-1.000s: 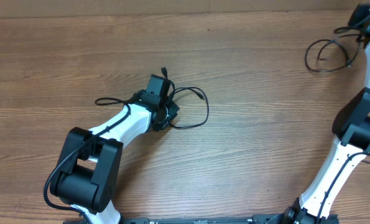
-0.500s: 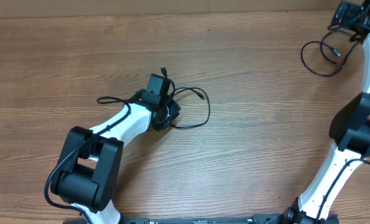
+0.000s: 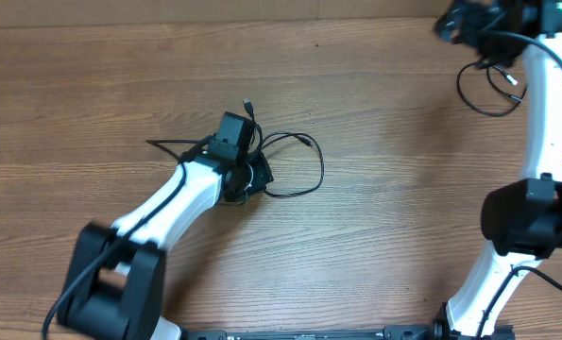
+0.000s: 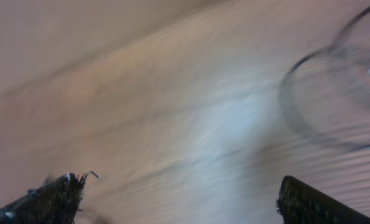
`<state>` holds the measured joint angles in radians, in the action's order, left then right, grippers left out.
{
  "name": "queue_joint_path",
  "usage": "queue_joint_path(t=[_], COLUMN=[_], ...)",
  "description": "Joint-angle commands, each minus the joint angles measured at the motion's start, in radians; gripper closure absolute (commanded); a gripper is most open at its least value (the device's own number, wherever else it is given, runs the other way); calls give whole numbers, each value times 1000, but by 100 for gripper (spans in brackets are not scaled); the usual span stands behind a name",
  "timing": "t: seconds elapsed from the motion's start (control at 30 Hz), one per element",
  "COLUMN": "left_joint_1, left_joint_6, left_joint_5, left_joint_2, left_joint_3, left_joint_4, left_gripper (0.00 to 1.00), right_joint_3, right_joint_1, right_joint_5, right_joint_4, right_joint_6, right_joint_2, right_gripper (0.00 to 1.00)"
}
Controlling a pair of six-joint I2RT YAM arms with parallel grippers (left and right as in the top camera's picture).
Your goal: Untangle cables
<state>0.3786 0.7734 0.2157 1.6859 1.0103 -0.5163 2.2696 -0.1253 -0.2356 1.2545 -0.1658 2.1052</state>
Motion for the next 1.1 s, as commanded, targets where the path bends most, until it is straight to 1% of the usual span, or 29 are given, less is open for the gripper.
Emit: queue_joint_path(t=[0.0,0.1,0.13,0.2,0.23,0.27,0.3,0.33,0.37,0.43,0.5,0.63,0.73,0.93,1.0,1.07], left_joint_1=[11,11,11,11,10,8,6,3,0,-12,-34,-121,-211,-357,-392,-421], left_joint_6=[-56,-59,-64,-64,-64,-64,-64,-64,-64,-63,-60,-39,-17,-18,-18,-17], left_joint_5=[-104,-146,-154,-182,-202,-227,-250,-278,-292,-334,-376,-402,-403,-407,-406,-406], left_joint_2=[-115,-180,-197,-230,-243,-257,-271,-291,-305,-342,-386,-476,-529,-547,-547,-547], left_joint_3=[8,8,8,8,8,8,8,8,8,8,8,8,8,8,8,8], left_joint_4=[-56,-111,-126,-158,-171,-189,-209,-235,-251,-285,-315,-357,-393,-439,-451,-452], left_gripper=[96,96,92,78,68,47,11,3,0,1,0,1,1,1,1,0], right_joint_3=[-51,-117,-141,-206,-243,-279,-323,-377,-420,-510,-591,-685,-694,-693,-693,-693], right_joint_1=[70,137,159,211,240,264,290,317,336,372,407,465,499,560,588,617], right_joint_5=[-110,-111,-115,-137,-136,-133,-133,-134,-134,-148,-213,-332,-335,-324,-256,-162], right_joint_4=[51,100,107,101,89,71,42,3,-32,-105,-187,-329,-393,-529,-586,-626], right_joint_6=[-29,-47,-56,-56,-56,-56,-58,-87,-129,-225,-306,-370,-445,-690,-766,-813], right_joint_2=[8,8,8,8,8,8,8,8,8,8,8,8,8,8,8,8], right_gripper=[0,0,0,0,0,0,0,0,0,0,0,0,0,0,0,0])
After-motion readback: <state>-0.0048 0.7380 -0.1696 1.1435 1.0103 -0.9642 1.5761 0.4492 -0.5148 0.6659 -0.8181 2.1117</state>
